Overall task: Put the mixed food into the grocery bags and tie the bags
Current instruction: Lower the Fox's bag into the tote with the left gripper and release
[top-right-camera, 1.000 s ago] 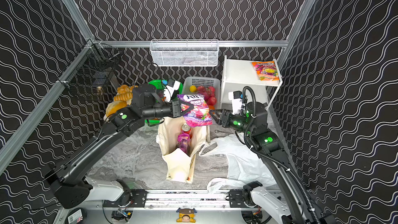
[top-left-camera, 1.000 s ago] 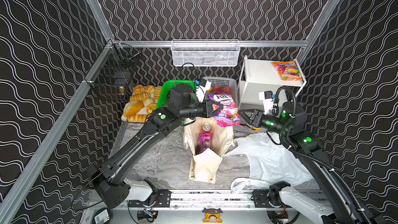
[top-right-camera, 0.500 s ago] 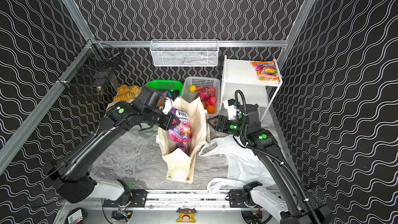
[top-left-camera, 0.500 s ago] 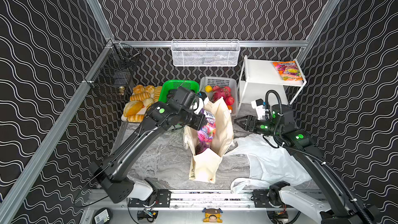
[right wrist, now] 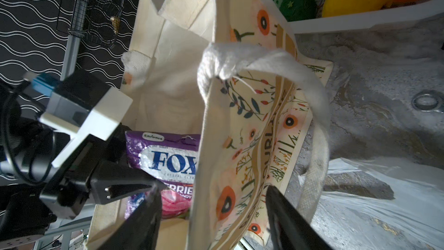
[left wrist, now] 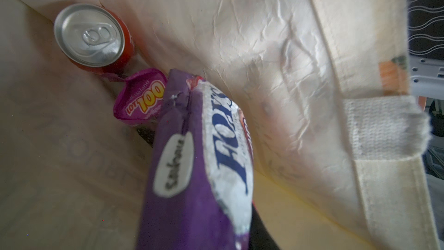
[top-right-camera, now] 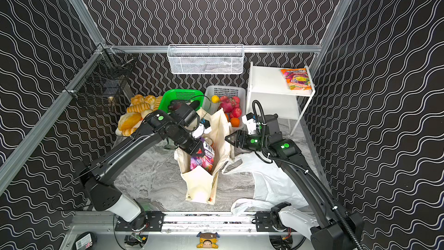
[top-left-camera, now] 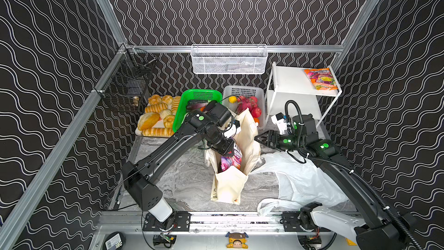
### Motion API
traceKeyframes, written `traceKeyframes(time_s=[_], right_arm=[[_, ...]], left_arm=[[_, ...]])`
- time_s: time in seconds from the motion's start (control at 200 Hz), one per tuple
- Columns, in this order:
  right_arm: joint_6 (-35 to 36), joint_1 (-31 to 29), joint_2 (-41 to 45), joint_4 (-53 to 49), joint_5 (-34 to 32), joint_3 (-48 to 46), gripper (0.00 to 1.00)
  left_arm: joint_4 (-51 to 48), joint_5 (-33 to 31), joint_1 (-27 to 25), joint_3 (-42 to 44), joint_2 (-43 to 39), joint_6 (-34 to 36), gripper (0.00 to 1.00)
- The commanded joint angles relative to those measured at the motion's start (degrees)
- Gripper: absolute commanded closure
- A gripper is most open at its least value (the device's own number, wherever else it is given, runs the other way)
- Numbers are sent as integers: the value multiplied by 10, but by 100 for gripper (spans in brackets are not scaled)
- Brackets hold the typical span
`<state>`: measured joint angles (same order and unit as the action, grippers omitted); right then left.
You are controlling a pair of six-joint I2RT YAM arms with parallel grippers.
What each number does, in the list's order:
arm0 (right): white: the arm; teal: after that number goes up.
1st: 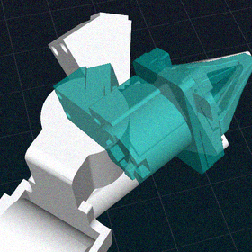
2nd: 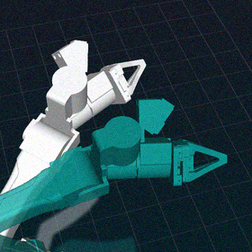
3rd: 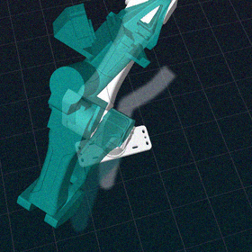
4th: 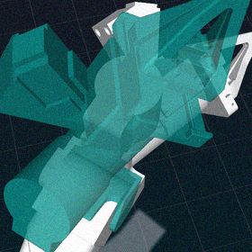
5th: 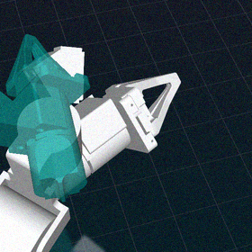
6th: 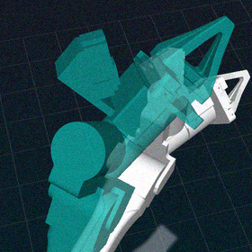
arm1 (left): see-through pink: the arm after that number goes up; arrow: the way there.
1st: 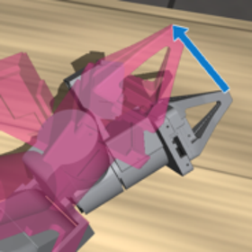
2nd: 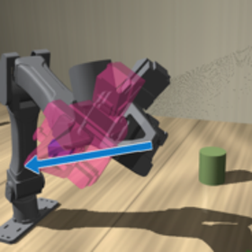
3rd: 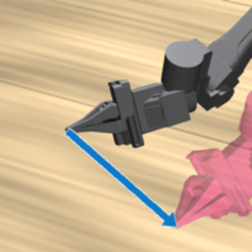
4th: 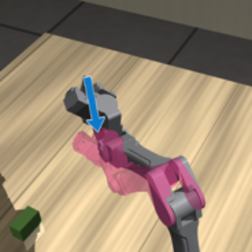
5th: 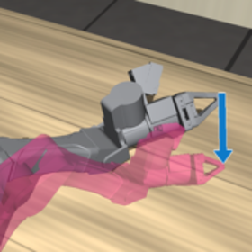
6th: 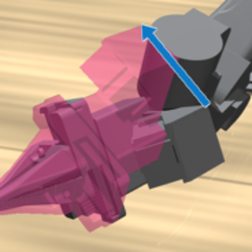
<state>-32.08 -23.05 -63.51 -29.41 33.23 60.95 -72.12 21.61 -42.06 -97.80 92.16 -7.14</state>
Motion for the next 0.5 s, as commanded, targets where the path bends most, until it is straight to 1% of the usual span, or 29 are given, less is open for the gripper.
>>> traceKeyframes(time_s=[0.0,0.04,0.09,0.185,0.28,0.395,0.491], right_arm=[[2,-3,-4,-10,-12,8,30],[2,-4,-5,-15,-17,10,30],[3,-4,-7,-20,-23,11,30],[4,-5,-8,-28,-31,13,30],[3,-5,-9,-35,-38,16,30],[1,-6,-10,-41,-41,18,29],[2,-7,-10,-45,-38,20,30]], left_arm=[[-16,1,-6,-1,-2,11,62],[-14,-4,-6,-5,-6,10,58],[-5,-14,-6,-10,-17,6,49],[9,-29,-6,-22,-37,1,43],[25,-64,-6,-36,-61,-6,38],[63,-152,-6,-26,-109,-29,34],[81,-240,-3,-10,-147,-52,25]])
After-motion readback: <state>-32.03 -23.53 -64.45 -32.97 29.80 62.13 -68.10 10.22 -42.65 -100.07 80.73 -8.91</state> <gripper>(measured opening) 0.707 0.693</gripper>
